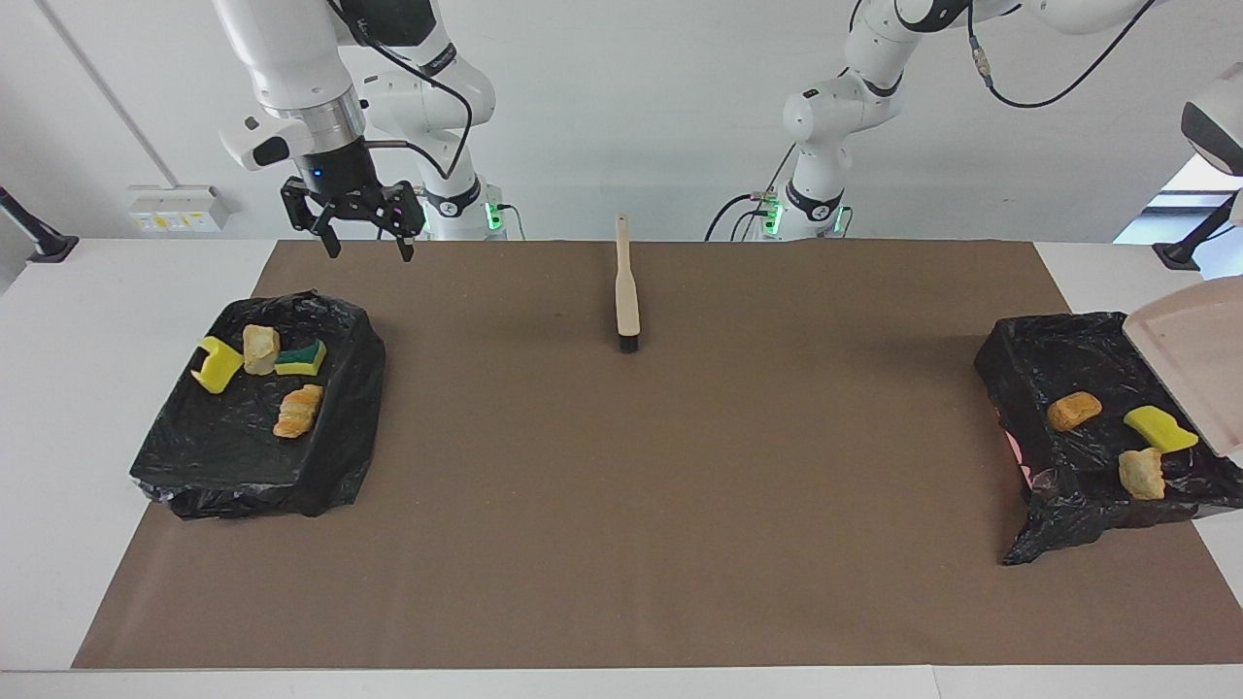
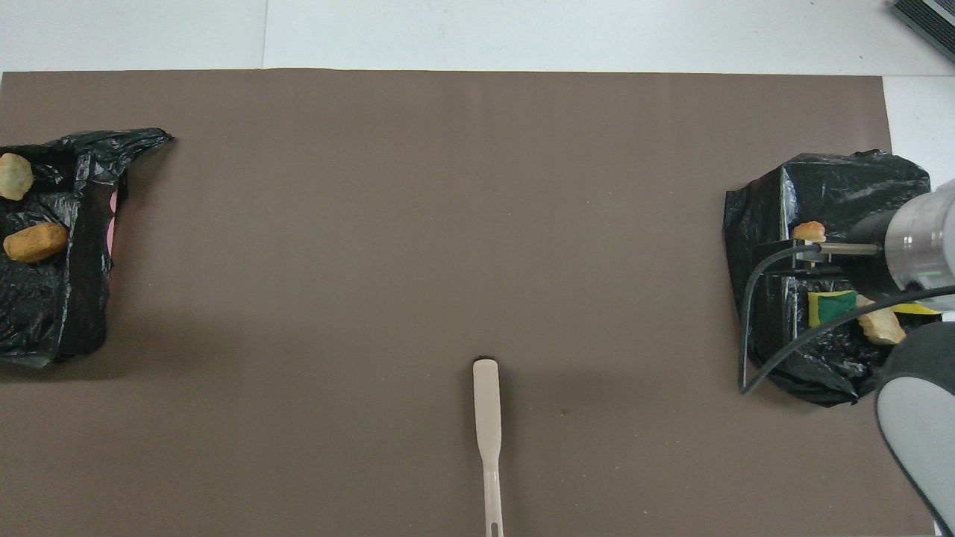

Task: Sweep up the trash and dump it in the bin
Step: 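Tip the dustpan over the trash bag with the left gripper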

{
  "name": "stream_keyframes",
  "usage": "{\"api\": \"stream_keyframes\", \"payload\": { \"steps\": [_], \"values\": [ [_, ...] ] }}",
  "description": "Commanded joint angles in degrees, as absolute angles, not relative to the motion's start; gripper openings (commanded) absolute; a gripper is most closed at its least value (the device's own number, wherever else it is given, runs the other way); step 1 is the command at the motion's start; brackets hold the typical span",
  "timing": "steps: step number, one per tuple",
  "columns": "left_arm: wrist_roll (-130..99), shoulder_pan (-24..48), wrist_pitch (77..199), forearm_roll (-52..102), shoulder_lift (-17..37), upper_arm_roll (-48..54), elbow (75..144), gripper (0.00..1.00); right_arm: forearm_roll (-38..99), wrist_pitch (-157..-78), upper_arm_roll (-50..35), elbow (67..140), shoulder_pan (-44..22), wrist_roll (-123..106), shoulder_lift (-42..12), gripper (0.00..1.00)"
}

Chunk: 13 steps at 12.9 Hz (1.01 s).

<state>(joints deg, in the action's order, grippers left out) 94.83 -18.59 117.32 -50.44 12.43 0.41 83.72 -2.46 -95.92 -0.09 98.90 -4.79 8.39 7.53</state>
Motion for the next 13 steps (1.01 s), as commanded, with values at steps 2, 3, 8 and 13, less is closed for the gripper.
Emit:
{"api": "stream_keyframes", "payload": {
  "steps": [2, 3, 8, 13],
  "values": [
    [94.05, -15.48, 112.78, -35.47, 11.43, 0.17, 85.25, 0.00, -5.46, -88.35, -0.53, 91.51, -3.78, 5.54, 4.23, 1.00],
    [93.61, -13.90, 110.15, -31.77, 11.43, 0.18, 85.34, 0.00, -5.19, -87.90, -0.27, 90.10, -3.34, 5.45, 3.17, 1.00],
    [73.72, -4.24, 102.31, -20.51, 10.90, 0.09, 88.23, 0.00, 2.81, -89.30, 0.62, 89.47, -0.19, 6.15, 2.72, 1.00],
    [49.35, 4.64, 98.89, -10.30, 10.90, 0.17, 89.65, 0.00, 2.03, -88.77, 0.53, 91.31, -0.61, 6.06, 3.78, 1.00]
  ]
}}
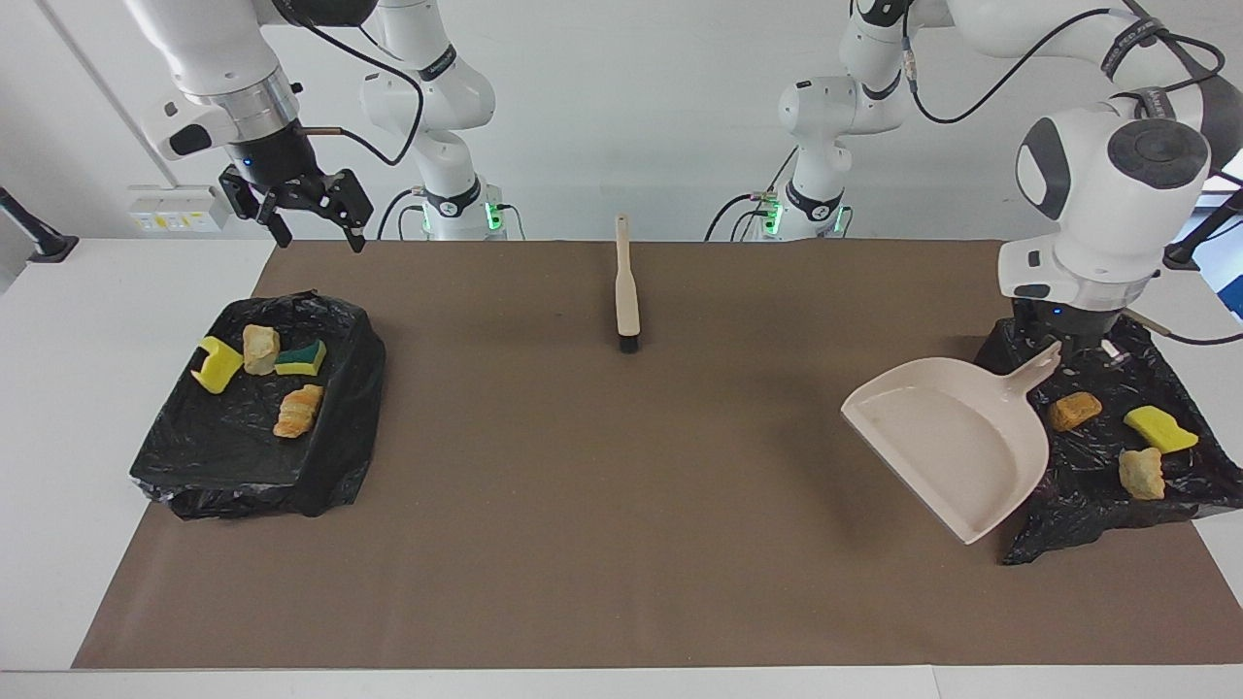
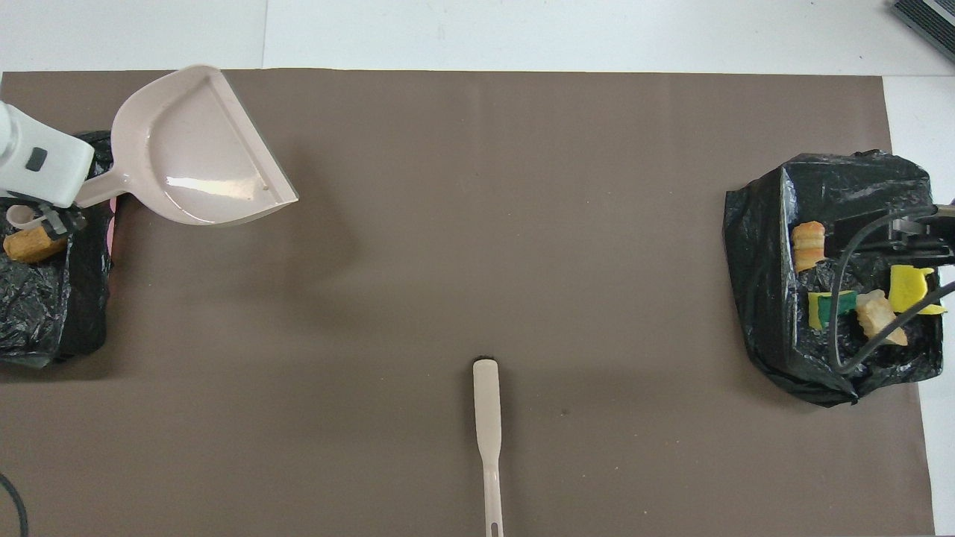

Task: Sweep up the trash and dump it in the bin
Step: 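Bring the empty dustpan back to the table center with the left gripper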

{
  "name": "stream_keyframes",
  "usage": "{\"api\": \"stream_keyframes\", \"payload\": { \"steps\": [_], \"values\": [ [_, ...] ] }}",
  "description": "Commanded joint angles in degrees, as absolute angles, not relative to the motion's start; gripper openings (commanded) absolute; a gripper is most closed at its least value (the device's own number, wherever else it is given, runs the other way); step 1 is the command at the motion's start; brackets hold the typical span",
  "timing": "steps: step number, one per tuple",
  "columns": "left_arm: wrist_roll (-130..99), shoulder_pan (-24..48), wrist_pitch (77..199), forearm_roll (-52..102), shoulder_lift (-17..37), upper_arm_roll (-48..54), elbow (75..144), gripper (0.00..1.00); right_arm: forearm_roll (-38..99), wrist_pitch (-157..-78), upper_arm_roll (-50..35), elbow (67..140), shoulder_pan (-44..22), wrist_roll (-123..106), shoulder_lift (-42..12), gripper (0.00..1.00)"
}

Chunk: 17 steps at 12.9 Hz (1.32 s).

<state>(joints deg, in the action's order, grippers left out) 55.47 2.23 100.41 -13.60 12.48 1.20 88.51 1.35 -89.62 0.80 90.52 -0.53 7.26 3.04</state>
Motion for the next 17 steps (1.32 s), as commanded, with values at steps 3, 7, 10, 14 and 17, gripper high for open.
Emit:
{"api": "stream_keyframes", "payload": {
  "steps": [3, 7, 10, 14, 17],
  "values": [
    [36.07, 10.79, 98.62, -7.49, 10.99, 0.18, 89.21, 0.00, 1.76, -89.21, -0.09, 90.88, -0.79, 6.24, 3.60, 1.00],
    [14.90, 20.11, 98.09, -5.98, 17.03, 0.18, 85.36, 0.00, 0.10, -89.74, -0.35, 90.97, -0.97, 5.98, 3.60, 1.00],
    [-0.93, 26.17, 96.42, -4.41, 23.28, 0.18, 78.50, 0.00, -2.01, -89.74, -0.53, 91.23, -2.28, 5.98, 3.69, 1.00],
    [-13.42, 30.76, 96.59, -2.65, 30.39, 0.52, 70.25, 0.00, -1.15, -89.48, -0.44, 91.23, -2.64, 6.59, 3.69, 1.00],
    [-18.36, 32.95, 99.92, -1.41, 31.90, 0.97, 69.79, 0.00, -0.71, -89.21, -0.35, 91.32, -2.55, 7.73, 3.78, 1.00]
  ]
}}
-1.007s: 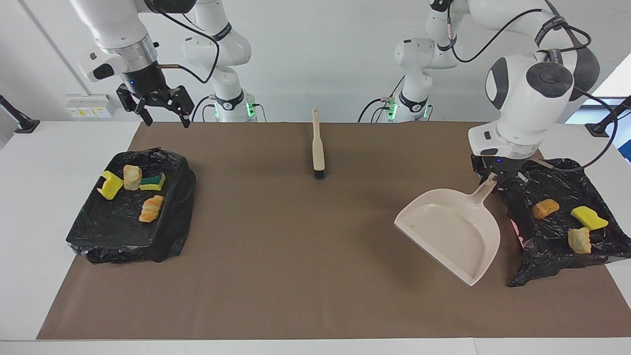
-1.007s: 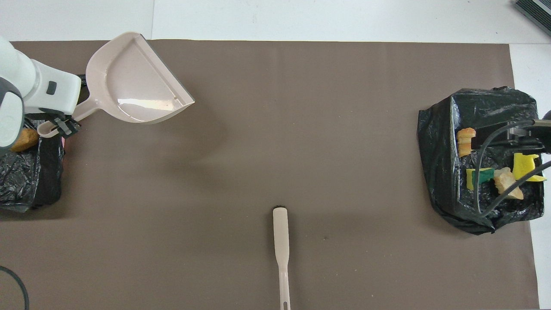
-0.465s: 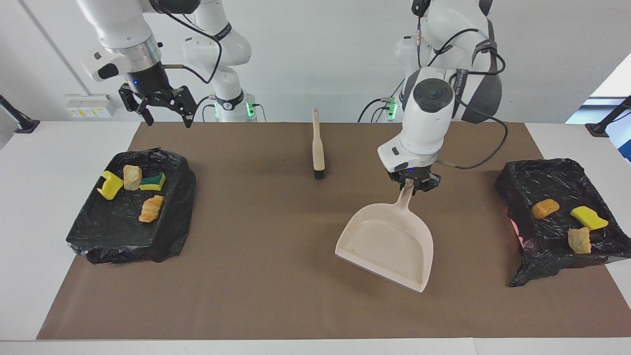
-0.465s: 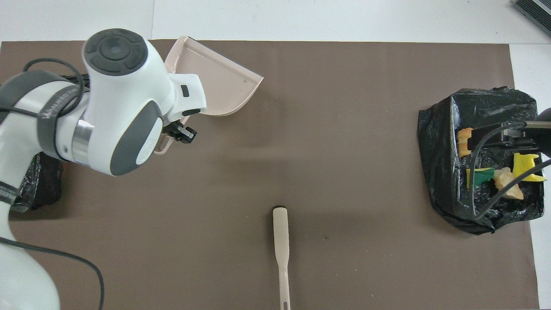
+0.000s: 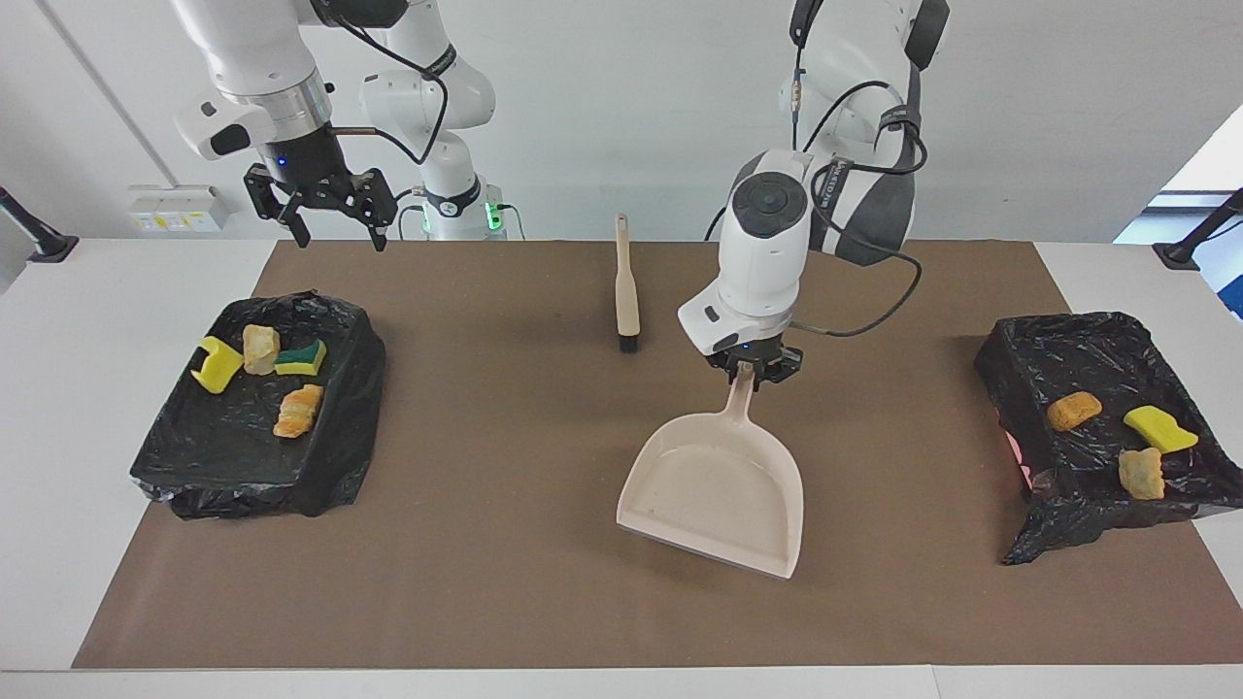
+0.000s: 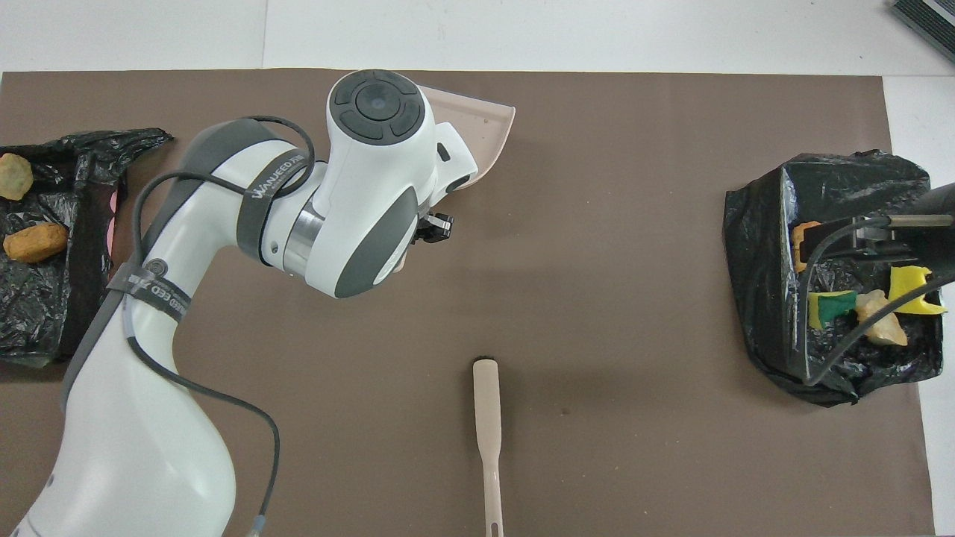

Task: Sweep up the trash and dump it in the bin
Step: 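Bring the empty dustpan back to the table center with the left gripper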

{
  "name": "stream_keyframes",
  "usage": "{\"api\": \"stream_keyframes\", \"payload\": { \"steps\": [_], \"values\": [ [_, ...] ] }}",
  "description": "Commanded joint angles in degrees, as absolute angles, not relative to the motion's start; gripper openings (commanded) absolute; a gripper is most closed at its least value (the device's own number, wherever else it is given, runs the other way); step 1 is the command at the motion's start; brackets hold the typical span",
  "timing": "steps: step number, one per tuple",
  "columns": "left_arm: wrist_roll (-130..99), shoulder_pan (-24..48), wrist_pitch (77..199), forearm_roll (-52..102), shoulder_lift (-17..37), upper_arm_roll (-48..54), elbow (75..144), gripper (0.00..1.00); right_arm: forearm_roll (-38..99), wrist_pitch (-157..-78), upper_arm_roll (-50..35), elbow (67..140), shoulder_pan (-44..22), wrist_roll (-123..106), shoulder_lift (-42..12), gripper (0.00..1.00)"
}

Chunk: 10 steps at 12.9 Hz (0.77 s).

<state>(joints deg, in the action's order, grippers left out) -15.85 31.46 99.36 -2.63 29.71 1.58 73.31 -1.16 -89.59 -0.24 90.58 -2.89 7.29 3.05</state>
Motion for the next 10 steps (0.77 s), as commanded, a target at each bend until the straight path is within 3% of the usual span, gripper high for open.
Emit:
{"api": "stream_keyframes", "payload": {
  "steps": [1, 5, 10],
  "values": [
    [-19.07, 33.22, 100.19, -1.41, 31.90, 1.05, 69.96, 0.00, -0.70, -89.12, -0.35, 91.41, -2.55, 7.65, 3.87, 1.00],
    [-24.69, 35.24, 103.09, -1.67, 37.34, 1.23, 69.08, 0.00, -0.70, -88.95, -0.35, 91.84, -2.46, 7.65, 4.22, 1.00],
    [-28.03, 35.24, 105.38, -0.45, 38.58, 3.52, 69.34, 0.00, -0.79, -88.51, -0.18, 91.49, -2.11, 6.95, 4.13, 1.00]
  ]
}}
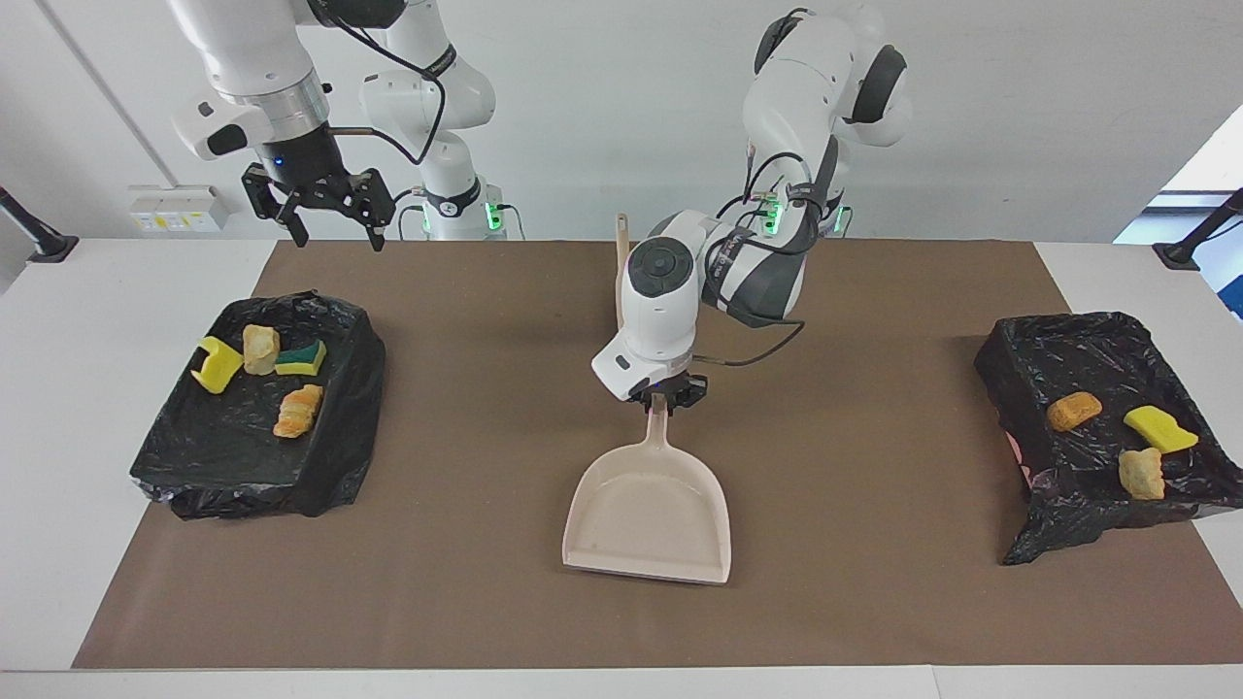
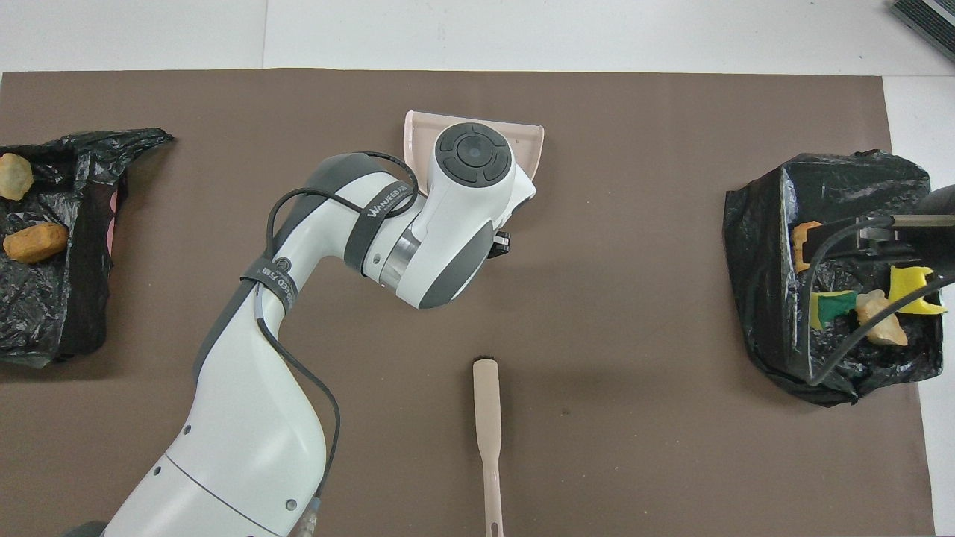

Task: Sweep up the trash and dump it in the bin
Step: 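Bring the empty dustpan back to the table center with the left gripper, then set the dustpan down and withdraw the left gripper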

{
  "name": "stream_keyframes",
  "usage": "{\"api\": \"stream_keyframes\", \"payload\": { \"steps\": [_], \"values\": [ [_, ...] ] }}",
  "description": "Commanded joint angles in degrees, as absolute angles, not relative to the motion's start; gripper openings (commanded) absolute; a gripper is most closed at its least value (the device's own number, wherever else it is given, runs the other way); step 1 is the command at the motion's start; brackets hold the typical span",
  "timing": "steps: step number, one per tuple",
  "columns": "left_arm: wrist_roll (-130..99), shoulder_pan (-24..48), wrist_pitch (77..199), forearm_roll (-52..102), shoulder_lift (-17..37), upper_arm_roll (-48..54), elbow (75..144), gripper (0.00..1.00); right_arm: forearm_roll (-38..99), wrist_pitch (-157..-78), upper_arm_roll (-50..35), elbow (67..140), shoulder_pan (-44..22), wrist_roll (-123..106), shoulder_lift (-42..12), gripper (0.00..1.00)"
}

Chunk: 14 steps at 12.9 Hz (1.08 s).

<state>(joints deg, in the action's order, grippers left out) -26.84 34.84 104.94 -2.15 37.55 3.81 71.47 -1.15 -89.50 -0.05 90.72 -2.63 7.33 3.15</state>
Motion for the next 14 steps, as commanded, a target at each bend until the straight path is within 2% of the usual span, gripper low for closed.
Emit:
{"api": "stream_keyframes", "payload": {
  "steps": [1, 11, 12, 14],
  "values": [
    [-28.04, 35.24, 105.82, 0.78, 38.67, 3.52, 69.61, 0.00, -0.70, -88.59, -0.26, 91.67, -2.11, 6.86, 4.22, 1.00],
    [-28.48, 35.16, 105.47, 4.75, 37.62, 3.60, 73.56, 0.02, -0.88, -89.12, -0.09, 93.87, -2.37, 6.94, 5.71, 1.00],
    [-28.56, 35.07, 105.21, 4.75, 37.62, 3.43, 73.56, 0.09, -2.01, -89.03, -0.09, 93.69, -2.20, 6.86, 5.54, 1.00],
    [-28.56, 34.98, 105.12, 3.79, 37.62, 3.16, 73.56, 0.48, -2.37, -88.42, 0.35, 92.73, -1.85, 6.42, 5.45, 1.00]
  ]
}}
